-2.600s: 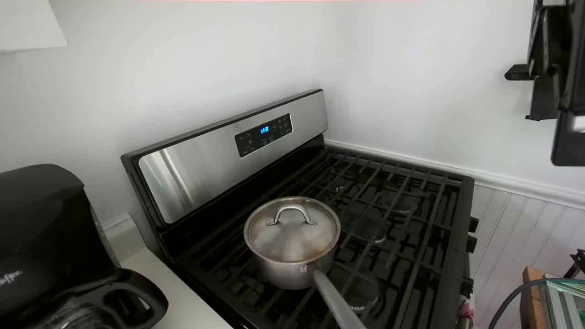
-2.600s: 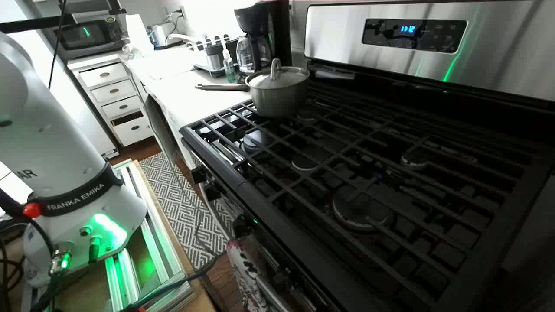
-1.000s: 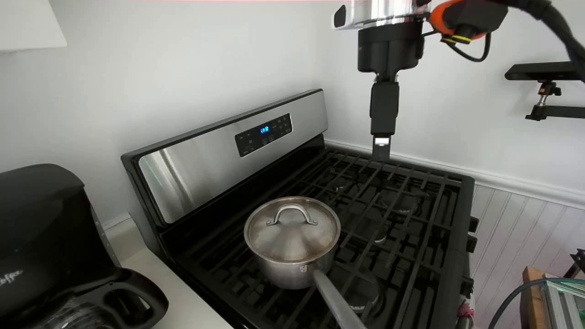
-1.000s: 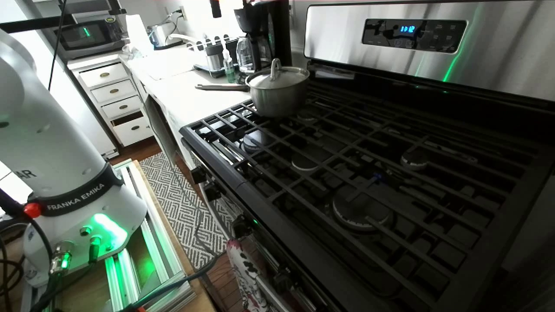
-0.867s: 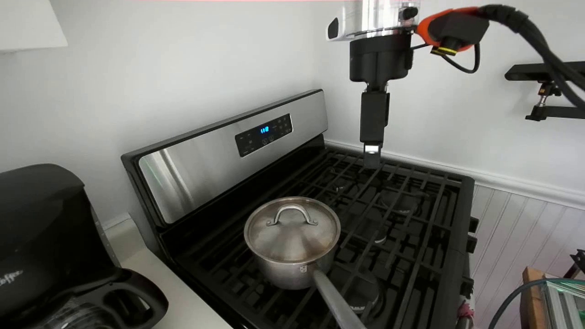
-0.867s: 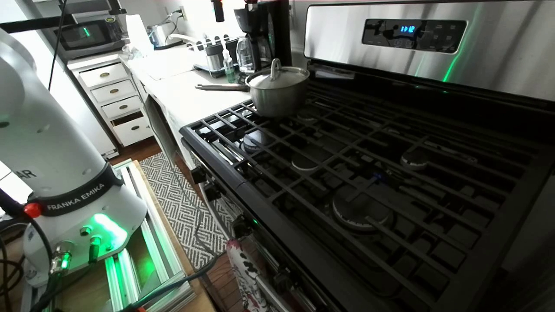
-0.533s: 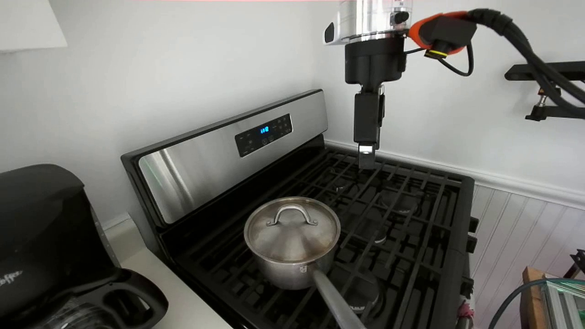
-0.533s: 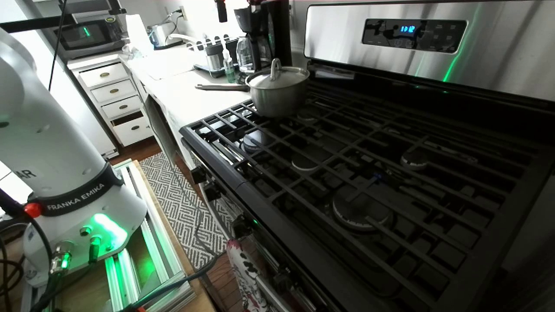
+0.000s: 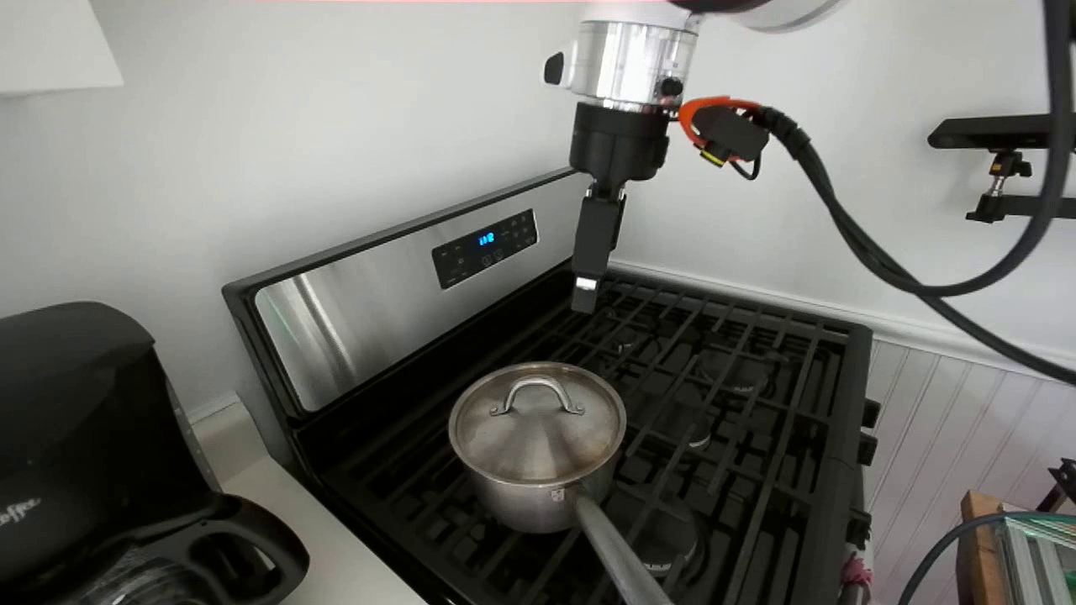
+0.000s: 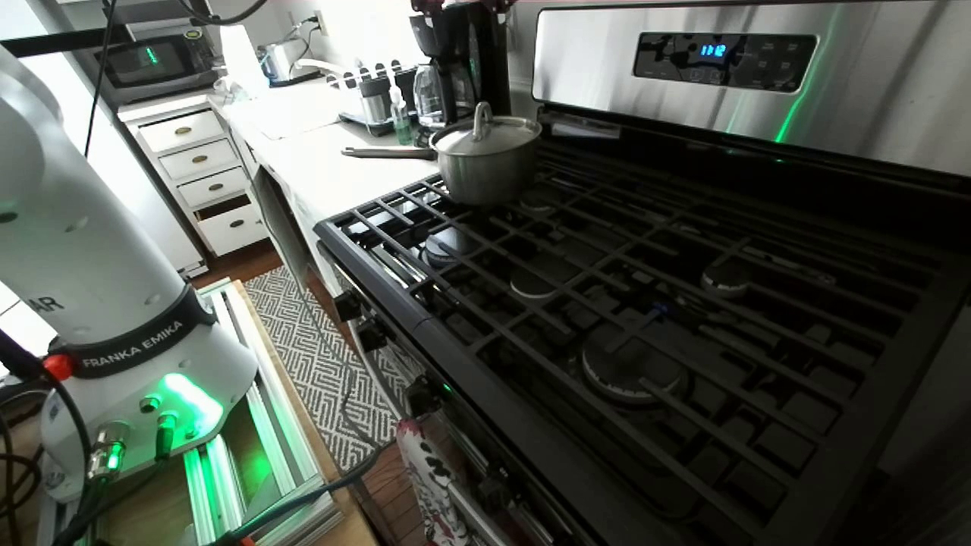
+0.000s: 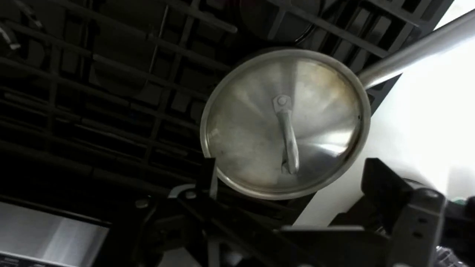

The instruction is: Put the silver lid on the stove

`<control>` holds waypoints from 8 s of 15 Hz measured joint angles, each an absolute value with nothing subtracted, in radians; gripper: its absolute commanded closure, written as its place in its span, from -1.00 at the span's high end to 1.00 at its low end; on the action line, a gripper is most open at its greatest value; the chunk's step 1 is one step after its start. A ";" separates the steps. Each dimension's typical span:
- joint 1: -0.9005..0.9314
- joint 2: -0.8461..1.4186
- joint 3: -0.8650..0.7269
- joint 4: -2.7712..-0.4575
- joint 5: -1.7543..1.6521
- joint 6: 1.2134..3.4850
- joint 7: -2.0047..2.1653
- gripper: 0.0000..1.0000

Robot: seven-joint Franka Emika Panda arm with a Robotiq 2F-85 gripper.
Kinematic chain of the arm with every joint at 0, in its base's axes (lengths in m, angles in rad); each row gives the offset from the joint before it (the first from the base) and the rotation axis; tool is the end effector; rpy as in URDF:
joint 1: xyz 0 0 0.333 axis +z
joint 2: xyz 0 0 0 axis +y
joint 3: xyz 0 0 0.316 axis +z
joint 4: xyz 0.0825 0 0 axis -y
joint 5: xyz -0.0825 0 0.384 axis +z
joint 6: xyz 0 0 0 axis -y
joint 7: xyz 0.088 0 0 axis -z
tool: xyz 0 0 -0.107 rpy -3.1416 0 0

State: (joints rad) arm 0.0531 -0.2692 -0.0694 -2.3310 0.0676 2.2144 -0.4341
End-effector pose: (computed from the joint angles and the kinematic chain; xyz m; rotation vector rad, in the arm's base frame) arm 0.4763 -0.0067 0.4587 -3.0349 -0.5875 -0.2550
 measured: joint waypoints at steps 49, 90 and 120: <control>0.041 0.039 -0.023 -2.262 0.281 2.310 -0.723 -0.95; -0.157 -0.220 -0.354 -2.733 0.268 2.644 -0.642 -0.95; -0.188 -0.244 -0.309 -2.740 0.035 2.709 -0.469 1.00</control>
